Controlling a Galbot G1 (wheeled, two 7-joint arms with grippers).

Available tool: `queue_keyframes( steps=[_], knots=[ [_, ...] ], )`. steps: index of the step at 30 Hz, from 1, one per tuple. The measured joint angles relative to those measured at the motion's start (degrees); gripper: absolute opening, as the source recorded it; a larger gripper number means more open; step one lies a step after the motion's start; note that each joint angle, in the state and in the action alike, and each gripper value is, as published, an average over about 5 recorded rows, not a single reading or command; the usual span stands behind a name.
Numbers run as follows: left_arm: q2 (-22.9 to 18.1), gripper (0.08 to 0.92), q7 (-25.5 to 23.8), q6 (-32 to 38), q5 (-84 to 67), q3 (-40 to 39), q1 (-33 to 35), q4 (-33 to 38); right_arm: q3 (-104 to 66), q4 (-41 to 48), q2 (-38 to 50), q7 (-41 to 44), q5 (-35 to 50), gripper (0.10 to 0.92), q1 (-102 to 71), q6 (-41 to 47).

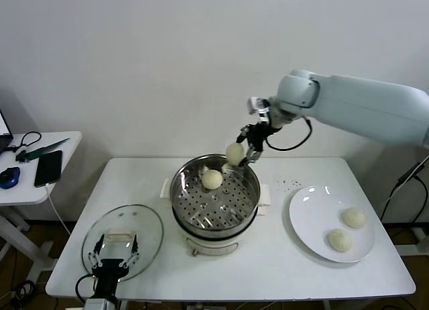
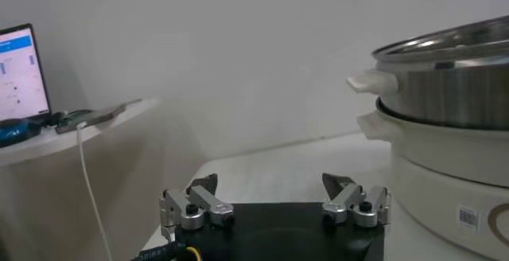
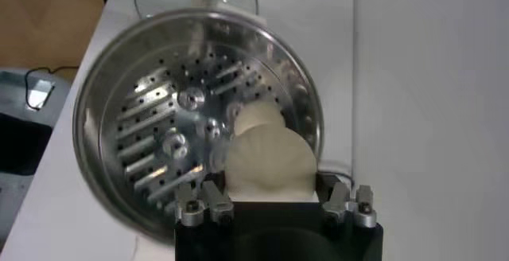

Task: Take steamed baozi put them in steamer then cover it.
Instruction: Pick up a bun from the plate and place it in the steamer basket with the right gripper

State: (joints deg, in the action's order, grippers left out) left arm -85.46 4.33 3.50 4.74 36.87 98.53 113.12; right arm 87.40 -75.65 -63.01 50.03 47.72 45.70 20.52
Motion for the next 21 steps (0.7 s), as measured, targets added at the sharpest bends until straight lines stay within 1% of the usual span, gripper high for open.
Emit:
queue_keyframes(
  steps=[11,21],
  knots=[
    [0.0,0.823,0.4,-0.1,0.9,0.5,0.0,0.3,1.6,1.1,-8.9,-4.0,1.0,0.712,-4.4,2.6],
    [0.1,0.823,0.5,0.0,1.1,0.7,-0.1,0.0,2.3,3.5,-13.6,-5.0,0.4,0.713,-8.6,3.3]
  ],
)
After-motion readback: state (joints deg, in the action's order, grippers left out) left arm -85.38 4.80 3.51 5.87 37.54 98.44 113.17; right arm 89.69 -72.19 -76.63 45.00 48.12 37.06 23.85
